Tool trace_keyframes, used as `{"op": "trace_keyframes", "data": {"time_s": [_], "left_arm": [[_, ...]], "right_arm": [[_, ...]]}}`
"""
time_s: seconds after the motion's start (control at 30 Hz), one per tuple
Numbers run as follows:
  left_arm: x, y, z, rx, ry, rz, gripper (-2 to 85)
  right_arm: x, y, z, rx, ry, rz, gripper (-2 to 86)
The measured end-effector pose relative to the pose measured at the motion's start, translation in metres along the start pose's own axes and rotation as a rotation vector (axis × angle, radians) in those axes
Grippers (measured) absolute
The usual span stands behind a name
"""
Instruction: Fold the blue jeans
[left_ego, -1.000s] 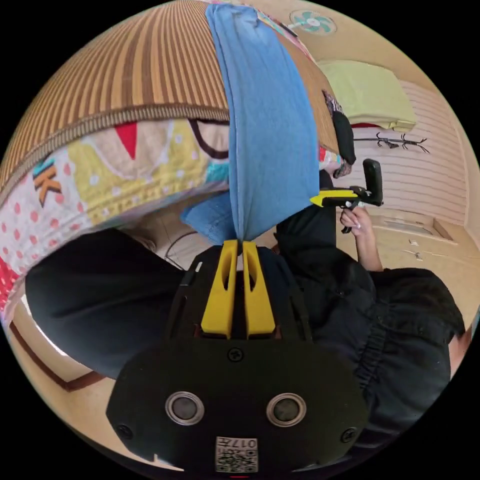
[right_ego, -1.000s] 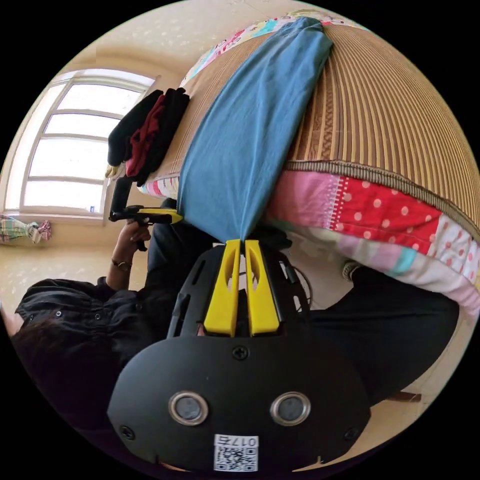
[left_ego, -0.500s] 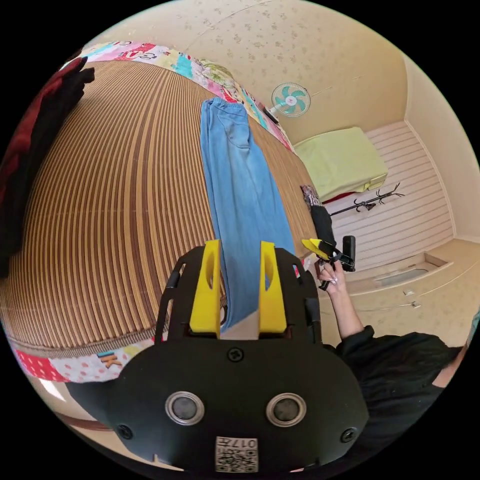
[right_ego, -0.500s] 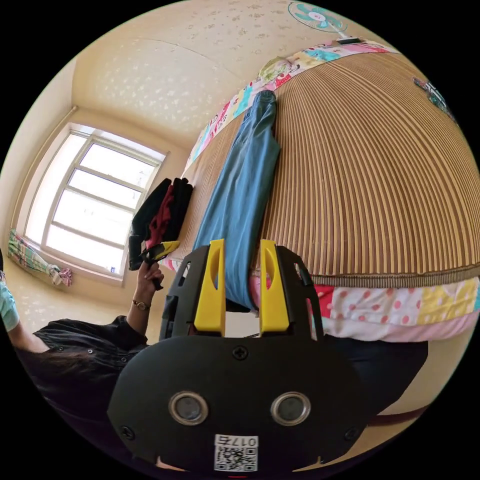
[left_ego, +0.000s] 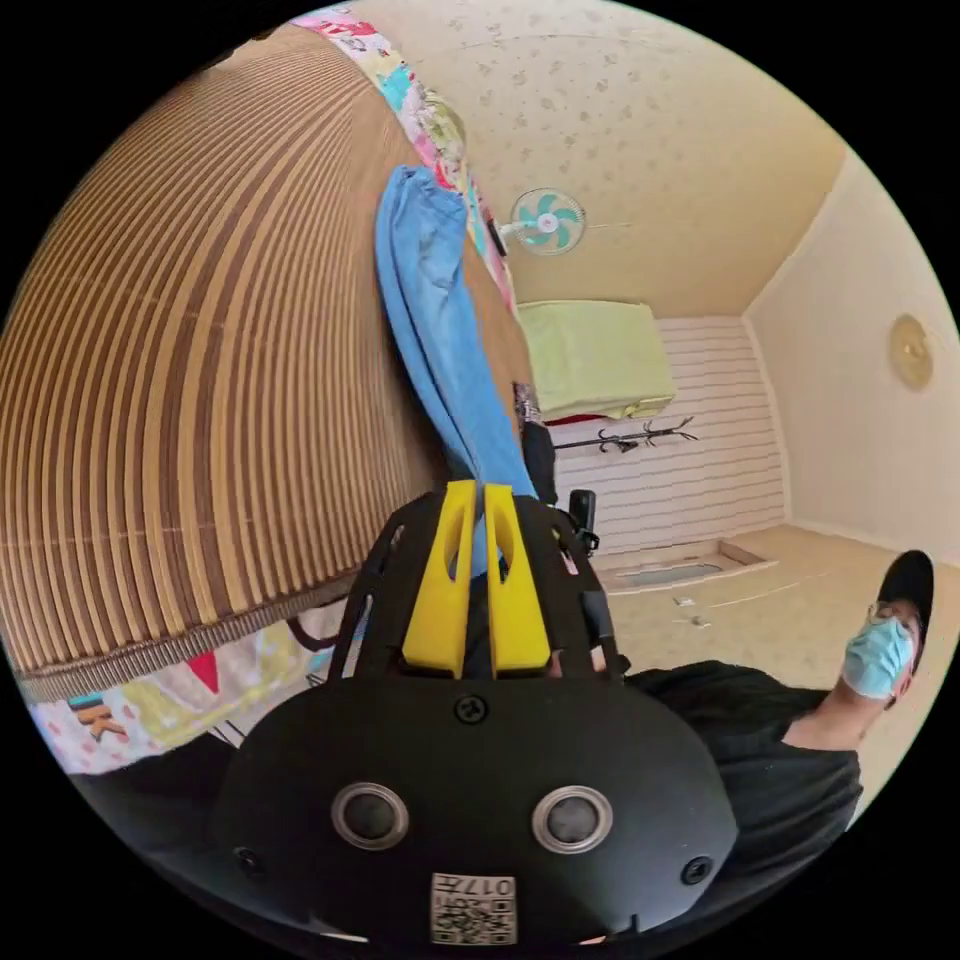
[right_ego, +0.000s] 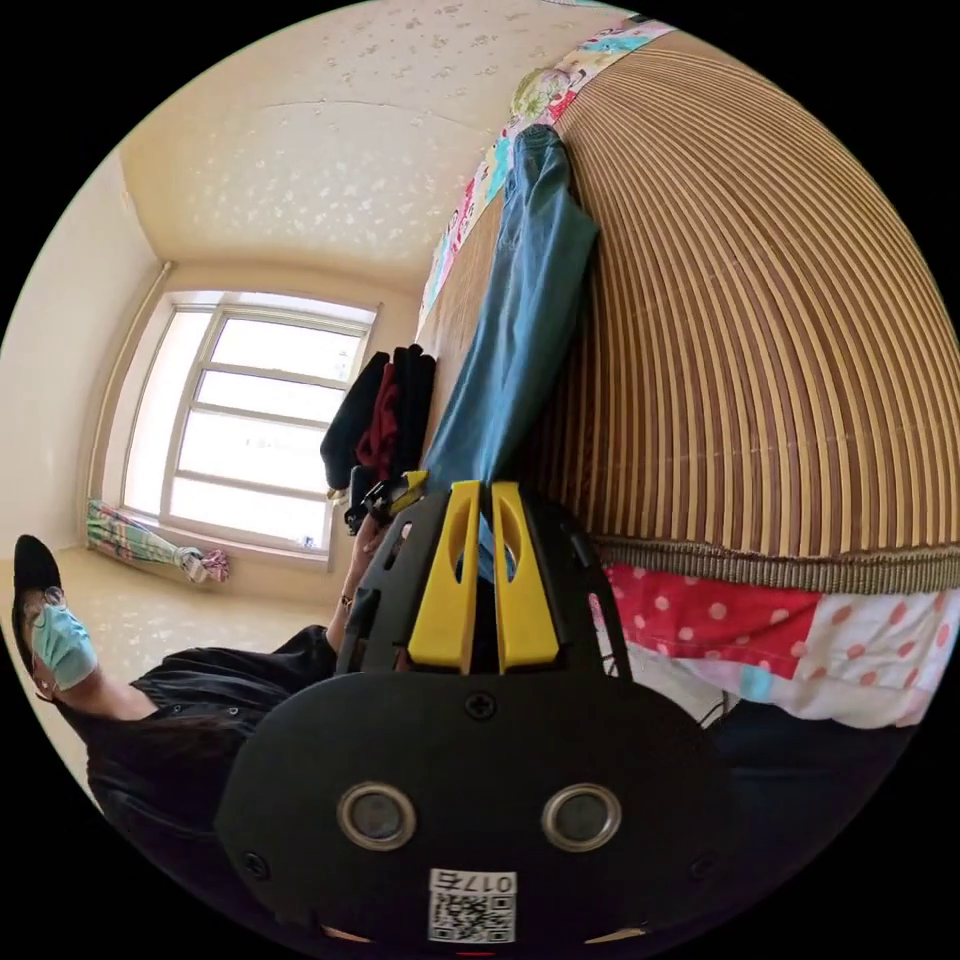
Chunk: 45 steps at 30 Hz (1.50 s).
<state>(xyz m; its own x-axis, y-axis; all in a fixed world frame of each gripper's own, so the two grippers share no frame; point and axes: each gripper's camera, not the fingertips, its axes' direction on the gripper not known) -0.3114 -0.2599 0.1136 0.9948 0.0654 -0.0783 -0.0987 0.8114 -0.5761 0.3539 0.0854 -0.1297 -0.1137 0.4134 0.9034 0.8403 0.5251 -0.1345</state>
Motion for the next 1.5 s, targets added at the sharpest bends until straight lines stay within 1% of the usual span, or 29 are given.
{"op": "trace_keyframes", "data": {"time_s": [0.03,0.07,0.1,0.13,0.17,0.2,0.23,0.3,0.33,0.37,0.43,0.53,0.6,0.67,0.7,0.77,0.83,0.9,0.97,1.07,1.13,1.17,1.2,1.23,1.3,1.33,1.4,1.47,1.5], "left_arm": [[0.009,0.003,-0.005,-0.008,0.021,0.034,-0.3],[0.033,0.01,-0.016,-0.015,0.049,0.125,-0.4],[0.062,0.018,-0.029,-0.003,0.081,0.218,-0.4],[0.077,0.022,-0.037,0.009,0.109,0.262,-0.5],[0.109,0.03,-0.053,0.039,0.184,0.355,-0.5],[0.144,0.035,-0.071,0.072,0.261,0.465,-0.6],[0.162,0.038,-0.08,0.09,0.291,0.52,-0.6],[0.232,0.044,-0.115,0.175,0.364,0.727,-0.6],[0.247,0.044,-0.123,0.192,0.368,0.761,-0.6],[0.276,0.042,-0.135,0.218,0.358,0.807,-0.6],[0.314,0.036,-0.147,0.271,0.314,0.856,-0.5],[0.351,0.009,-0.156,0.324,0.239,0.887,-0.5],[0.357,-0.036,-0.146,0.291,0.181,0.813,-0.5],[0.351,-0.075,-0.134,0.274,0.091,0.749,-0.5],[0.345,-0.102,-0.125,0.268,-0.001,0.712,-0.5],[0.332,-0.142,-0.114,0.242,-0.072,0.664,-0.5],[0.318,-0.173,-0.11,0.239,-0.069,0.616,-0.4],[0.305,-0.193,-0.111,0.258,-0.026,0.594,-0.3],[0.298,-0.192,-0.109,0.258,-0.049,0.631,-0.1],[0.26,-0.172,-0.082,0.195,-0.227,0.633,0.5],[0.215,-0.155,-0.057,0.122,-0.29,0.587,1.4],[0.176,-0.141,-0.036,0.056,-0.329,0.524,2.4],[0.134,-0.124,-0.016,-0.009,-0.357,0.442,3.6],[0.113,-0.115,-0.006,-0.043,-0.362,0.397,4.2],[0.038,-0.075,0.022,-0.164,-0.298,0.231,5.5],[0.024,-0.066,0.023,-0.173,-0.274,0.198,5.7],[-0.008,-0.048,0.012,-0.106,-0.235,0.098,6.5],[-0.011,-0.059,-0.003,-0.033,-0.242,0.085,8.1],[-0.008,-0.076,-0.01,0.0,-0.251,0.086,9.9]], "right_arm": [[-0.023,0.006,-0.013,-0.009,-0.032,-0.069,2.8],[-0.036,0.01,-0.021,-0.014,-0.049,-0.11,2.7],[-0.066,0.018,-0.037,-0.016,-0.095,-0.197,2.6],[-0.099,0.024,-0.056,-0.005,-0.155,-0.286,2.5],[-0.117,0.027,-0.066,0.005,-0.188,-0.334,2.4],[-0.155,0.032,-0.09,0.032,-0.259,-0.442,2.4],[-0.194,0.035,-0.115,0.06,-0.319,-0.55,2.3],[-0.252,0.039,-0.152,0.109,-0.371,-0.704,2.3],[-0.29,0.041,-0.172,0.124,-0.374,-0.803,2.3],[-0.309,0.042,-0.18,0.124,-0.366,-0.846,2.3],[-0.374,0.047,-0.202,0.166,-0.29,-0.982,2.2],[-0.413,0.033,-0.218,0.264,-0.157,-1.018,2.1],[-0.414,0.008,-0.221,0.278,-0.111,-0.992,2.0],[-0.405,-0.027,-0.217,0.266,-0.058,-0.953,1.9],[-0.395,-0.057,-0.211,0.252,-0.008,-0.899,1.9],[-0.378,-0.102,-0.201,0.231,0.045,-0.806,1.8],[-0.36,-0.147,-0.187,0.244,0.101,-0.712,1.8],[-0.354,-0.165,-0.179,0.253,0.107,-0.705,1.9],[-0.347,-0.171,-0.168,0.258,0.141,-0.722,2.0],[-0.304,-0.164,-0.138,0.195,0.199,-0.685,2.2],[-0.237,-0.14,-0.106,0.139,0.223,-0.627,2.6],[-0.216,-0.132,-0.097,0.12,0.226,-0.603,2.7],[-0.169,-0.113,-0.078,0.072,0.232,-0.531,3.0],[-0.122,-0.091,-0.06,0.012,0.212,-0.448,3.4],[-0.059,-0.052,-0.035,-0.09,0.151,-0.321,4.4],[-0.026,-0.026,-0.024,-0.136,0.158,-0.233,5.6],[0.003,0.004,-0.02,-0.145,0.178,-0.146,7.7],[0.015,0.012,-0.03,-0.101,0.147,-0.106,9.5],[0.018,0.006,-0.041,-0.041,0.126,-0.093,11.1]]}}
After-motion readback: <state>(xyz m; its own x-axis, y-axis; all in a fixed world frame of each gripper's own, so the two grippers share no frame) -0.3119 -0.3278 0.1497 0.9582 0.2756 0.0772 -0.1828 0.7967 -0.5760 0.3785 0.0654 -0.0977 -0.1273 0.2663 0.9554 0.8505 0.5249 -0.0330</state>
